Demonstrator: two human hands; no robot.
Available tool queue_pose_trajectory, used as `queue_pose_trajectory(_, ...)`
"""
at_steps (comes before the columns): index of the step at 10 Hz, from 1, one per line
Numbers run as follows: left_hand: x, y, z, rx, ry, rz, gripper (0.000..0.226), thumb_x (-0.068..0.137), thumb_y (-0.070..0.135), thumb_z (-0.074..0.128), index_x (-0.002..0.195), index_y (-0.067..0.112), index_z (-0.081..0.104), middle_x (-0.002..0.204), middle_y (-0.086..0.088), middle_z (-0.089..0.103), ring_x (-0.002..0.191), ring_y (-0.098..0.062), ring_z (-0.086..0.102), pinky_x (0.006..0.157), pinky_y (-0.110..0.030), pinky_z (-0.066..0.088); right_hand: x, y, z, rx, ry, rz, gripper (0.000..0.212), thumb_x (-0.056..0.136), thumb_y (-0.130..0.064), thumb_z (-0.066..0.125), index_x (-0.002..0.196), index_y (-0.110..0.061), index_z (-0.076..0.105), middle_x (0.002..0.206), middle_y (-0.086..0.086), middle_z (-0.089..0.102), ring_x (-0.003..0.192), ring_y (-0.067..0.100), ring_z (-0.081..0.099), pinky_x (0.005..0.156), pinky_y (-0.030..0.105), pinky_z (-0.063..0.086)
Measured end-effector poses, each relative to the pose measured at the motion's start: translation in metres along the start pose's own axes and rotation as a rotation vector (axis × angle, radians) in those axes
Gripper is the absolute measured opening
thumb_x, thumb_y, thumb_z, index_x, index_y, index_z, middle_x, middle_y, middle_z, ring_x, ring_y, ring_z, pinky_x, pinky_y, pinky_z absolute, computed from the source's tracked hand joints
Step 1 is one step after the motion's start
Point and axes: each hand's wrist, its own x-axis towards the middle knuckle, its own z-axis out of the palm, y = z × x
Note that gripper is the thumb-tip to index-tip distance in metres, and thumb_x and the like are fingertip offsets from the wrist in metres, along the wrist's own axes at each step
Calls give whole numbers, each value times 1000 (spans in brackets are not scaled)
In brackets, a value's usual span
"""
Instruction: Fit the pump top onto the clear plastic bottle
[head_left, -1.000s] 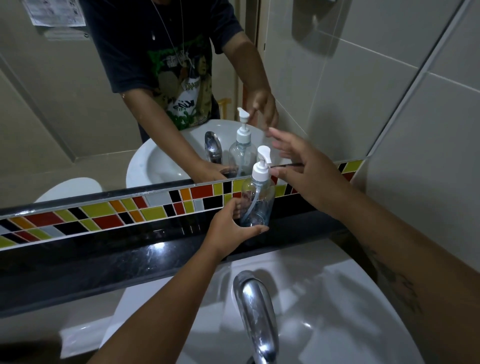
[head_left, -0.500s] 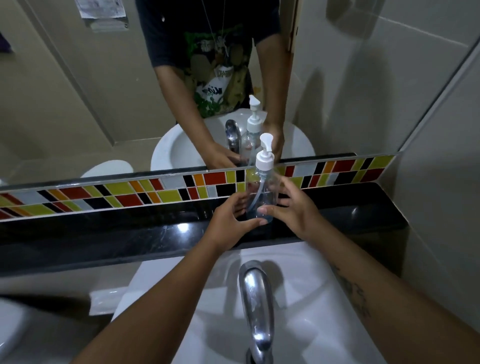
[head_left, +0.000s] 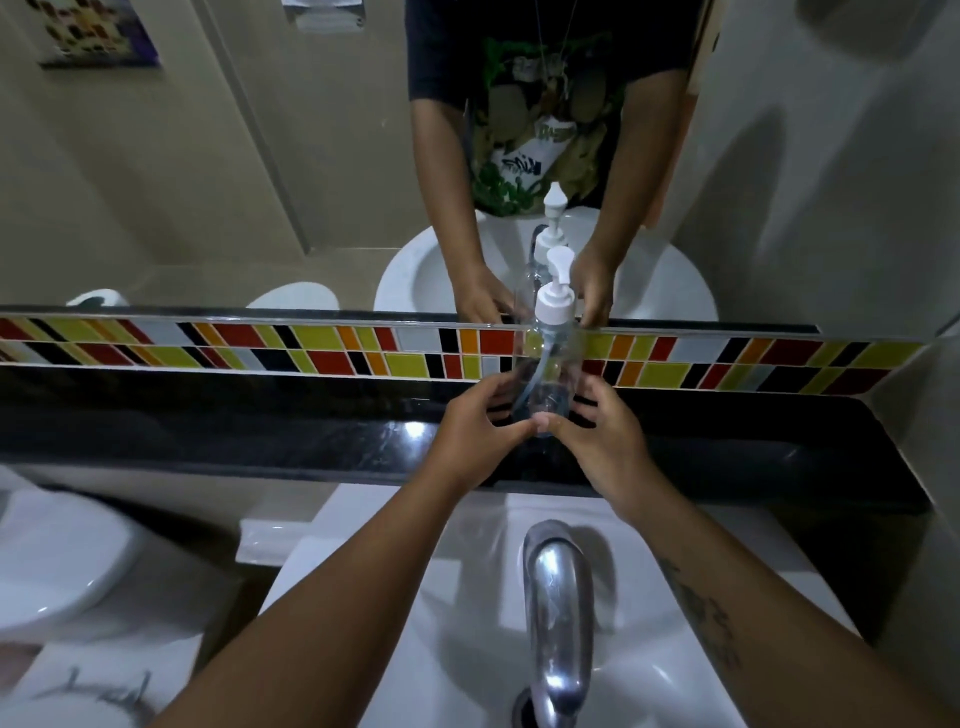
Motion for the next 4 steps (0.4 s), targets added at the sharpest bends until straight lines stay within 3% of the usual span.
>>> queue_pose_trajectory(1,-1,0,2,11,16,-2,66,81,24,86,140,18,59,124,13,66,112,7,60,98,-16,50,1,6,2,38,12,-6,55,82,-8,73,131,-21,53,109,-19,60,111,6,58,66,6,50)
queue_pose_trajectory(2,0,-3,3,17,32,7,65,82,21,85,141,18,59,124,13,65,114,3,61,96,-16,49,0,10,5,94,8,-16,51,85,-3,68,132,-19,54,110,-15,62,96,-14,61,68,4,49)
queue_pose_trajectory(3,-3,1,2,56,18,11,67,83,21,85,143,19,56,127,13,63,118,-2,59,97,-16,47,-5,12,9,26,35,-6,60,84,-7,71,139,-20,50,128,-3,62,108,-8,59,91,15,50)
queue_pose_trajectory(4,-11,-6,-3,165,90,60,63,83,26,84,139,15,60,130,7,64,117,-8,60,100,-26,52,-9,14,4,-151,144,4,76,80,-24,77,146,-20,40,146,2,48,133,16,45,106,30,38)
